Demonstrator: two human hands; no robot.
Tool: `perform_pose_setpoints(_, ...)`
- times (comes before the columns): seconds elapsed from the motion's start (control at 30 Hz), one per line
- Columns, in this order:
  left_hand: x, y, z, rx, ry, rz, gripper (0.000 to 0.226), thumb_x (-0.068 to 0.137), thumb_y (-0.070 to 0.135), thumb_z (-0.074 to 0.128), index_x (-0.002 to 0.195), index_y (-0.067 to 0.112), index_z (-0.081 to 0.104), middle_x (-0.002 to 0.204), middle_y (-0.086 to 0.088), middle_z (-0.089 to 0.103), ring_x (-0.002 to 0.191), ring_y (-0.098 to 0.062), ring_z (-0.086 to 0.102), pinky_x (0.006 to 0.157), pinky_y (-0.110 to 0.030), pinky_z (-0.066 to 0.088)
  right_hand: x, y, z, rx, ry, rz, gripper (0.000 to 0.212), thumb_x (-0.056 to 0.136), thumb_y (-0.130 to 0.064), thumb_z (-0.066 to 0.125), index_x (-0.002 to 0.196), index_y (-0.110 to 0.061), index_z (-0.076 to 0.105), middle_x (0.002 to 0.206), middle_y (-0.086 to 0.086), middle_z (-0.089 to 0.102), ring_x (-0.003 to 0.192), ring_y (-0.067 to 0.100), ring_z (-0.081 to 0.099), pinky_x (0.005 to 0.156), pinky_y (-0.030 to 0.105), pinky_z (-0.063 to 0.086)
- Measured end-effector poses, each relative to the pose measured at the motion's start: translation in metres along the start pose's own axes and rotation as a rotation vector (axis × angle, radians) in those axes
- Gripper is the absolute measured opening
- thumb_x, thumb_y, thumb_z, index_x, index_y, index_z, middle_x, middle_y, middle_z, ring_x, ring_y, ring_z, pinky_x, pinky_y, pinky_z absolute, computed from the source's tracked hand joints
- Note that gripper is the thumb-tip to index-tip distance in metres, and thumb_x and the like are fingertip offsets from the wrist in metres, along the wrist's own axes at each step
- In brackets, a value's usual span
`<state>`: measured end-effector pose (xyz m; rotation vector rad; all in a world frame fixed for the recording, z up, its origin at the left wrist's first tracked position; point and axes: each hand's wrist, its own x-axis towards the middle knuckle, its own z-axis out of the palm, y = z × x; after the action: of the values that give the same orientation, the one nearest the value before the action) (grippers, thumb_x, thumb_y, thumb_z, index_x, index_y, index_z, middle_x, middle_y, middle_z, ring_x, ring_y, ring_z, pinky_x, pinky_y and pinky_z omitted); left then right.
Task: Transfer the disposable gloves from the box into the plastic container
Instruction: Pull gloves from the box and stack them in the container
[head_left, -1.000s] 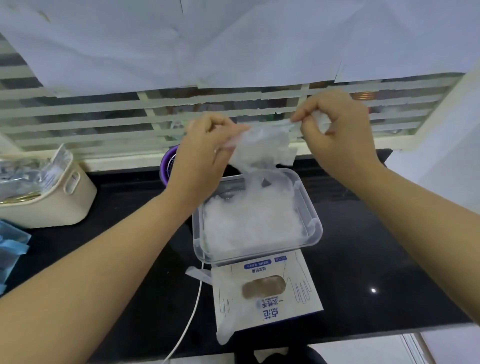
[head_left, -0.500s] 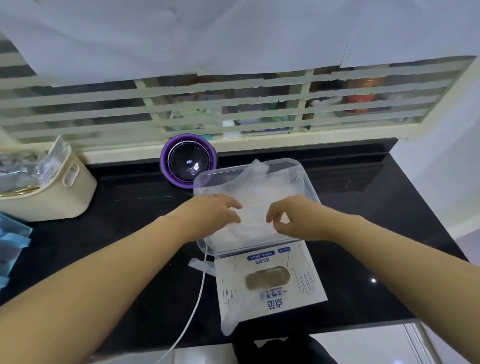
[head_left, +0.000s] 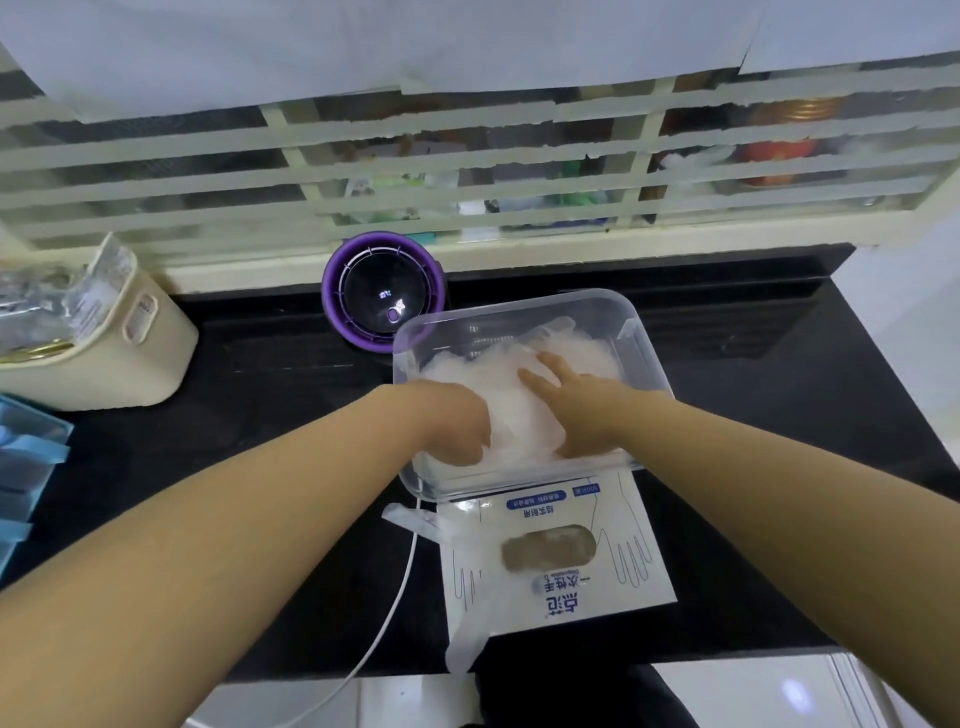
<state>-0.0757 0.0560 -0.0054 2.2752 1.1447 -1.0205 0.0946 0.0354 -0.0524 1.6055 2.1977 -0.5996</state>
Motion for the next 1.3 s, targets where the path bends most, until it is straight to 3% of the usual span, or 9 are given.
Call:
perform_pose_setpoints(0.13,0.000,-0.007,-0.031,-0.235,-0.116,-0.062,0.049,0.096,0.042,0.039,0.138,0.019,0.049,0.158,-0.004,0.024,0.146,-0.024,0.018,0.118,-0.044,0.013,0.009,-0.001,0.007,0.003,-0.036,0.000,0.103,0.085,-0.027,0.066,0.150,-0.026,-0.013,0.156,0.005,-0.024,0.137,0.037,0.027,0.104,0.041,0.037)
perform_pose_setpoints(0.23,0.009,0.002,-0.023,-0.071,-0.086,-0.131,0.049,0.097,0.055,0.039,0.107,0.016,0.067,0.137,-0.005,0.050,0.123,-0.025,0.045,0.111,-0.044,0.029,0.012,-0.001,0.009,0.005,-0.086,0.017,0.102,0.087,-0.023,0.064,0.149,-0.026,-0.017,0.155,0.004,-0.027,0.140,0.038,0.021,0.107,0.041,0.034)
perform_pose_setpoints(0.3,0.016,0.012,-0.009,0.096,-0.049,-0.167,0.053,0.089,0.058,0.055,0.117,0.013,0.061,0.127,-0.004,0.050,0.098,-0.023,0.050,0.093,-0.035,0.043,0.015,0.001,0.011,0.009,-0.099,0.011,0.102,0.087,-0.025,0.064,0.149,-0.026,-0.016,0.155,0.003,-0.026,0.139,0.038,0.022,0.108,0.042,0.034)
perform_pose_setpoints(0.47,0.028,0.020,0.012,0.202,-0.015,-0.233,0.056,0.093,0.035,0.058,0.141,0.011,0.042,0.150,-0.017,0.019,0.128,-0.033,0.039,0.094,-0.038,0.039,0.018,0.002,0.011,0.039,-0.122,0.015,0.100,0.086,-0.035,0.064,0.150,-0.026,-0.012,0.155,0.002,-0.026,0.136,0.038,0.027,0.108,0.044,0.034)
perform_pose_setpoints(0.57,0.022,0.019,0.015,0.170,0.043,-0.203,0.054,0.095,0.042,0.053,0.139,0.011,0.044,0.142,-0.012,0.031,0.122,-0.030,0.044,0.087,-0.037,0.039,0.006,0.002,0.001,0.089,-0.125,-0.002,0.095,0.087,-0.033,0.065,0.152,-0.025,-0.005,0.158,0.003,-0.017,0.137,0.035,0.028,0.110,0.042,0.033)
perform_pose_setpoints(0.8,-0.043,0.010,0.022,-0.143,0.632,0.098,0.033,0.100,0.031,0.046,0.132,0.026,0.051,0.138,0.010,0.047,0.106,-0.011,0.057,0.089,-0.031,0.049,-0.079,-0.019,-0.044,0.177,0.400,-0.127,0.035,0.094,-0.032,0.055,0.128,-0.024,0.056,0.123,-0.007,0.060,0.099,0.006,0.054,0.097,0.025,0.042)
perform_pose_setpoints(0.93,-0.081,0.014,0.051,-0.160,0.927,0.476,0.027,0.094,0.023,0.045,0.106,0.018,0.068,0.102,0.007,0.065,0.064,-0.007,0.057,0.057,-0.028,0.054,-0.127,-0.050,-0.018,0.323,0.293,-0.225,0.016,0.092,-0.028,0.056,0.099,-0.023,0.069,0.087,-0.013,0.067,0.077,0.004,0.059,0.077,0.022,0.051)
perform_pose_setpoints(1.17,-0.075,0.044,0.099,-0.069,0.396,0.235,0.060,0.085,0.064,0.053,0.135,0.032,0.045,0.128,0.014,0.046,0.112,-0.010,0.051,0.079,-0.034,0.043,-0.113,-0.052,0.060,0.210,0.198,0.109,0.031,0.095,-0.039,0.049,0.120,-0.022,0.058,0.118,-0.005,0.049,0.093,0.018,0.057,0.081,0.031,0.049)
perform_pose_setpoints(1.3,-0.060,0.050,0.115,-0.045,0.379,0.139,0.033,0.096,0.036,0.050,0.126,0.022,0.050,0.126,0.004,0.045,0.109,-0.019,0.052,0.081,-0.041,0.046,-0.103,-0.053,0.071,0.372,0.255,0.166,0.019,0.094,-0.033,0.050,0.091,-0.019,0.063,0.095,-0.006,0.049,0.081,0.016,0.053,0.070,0.027,0.045)
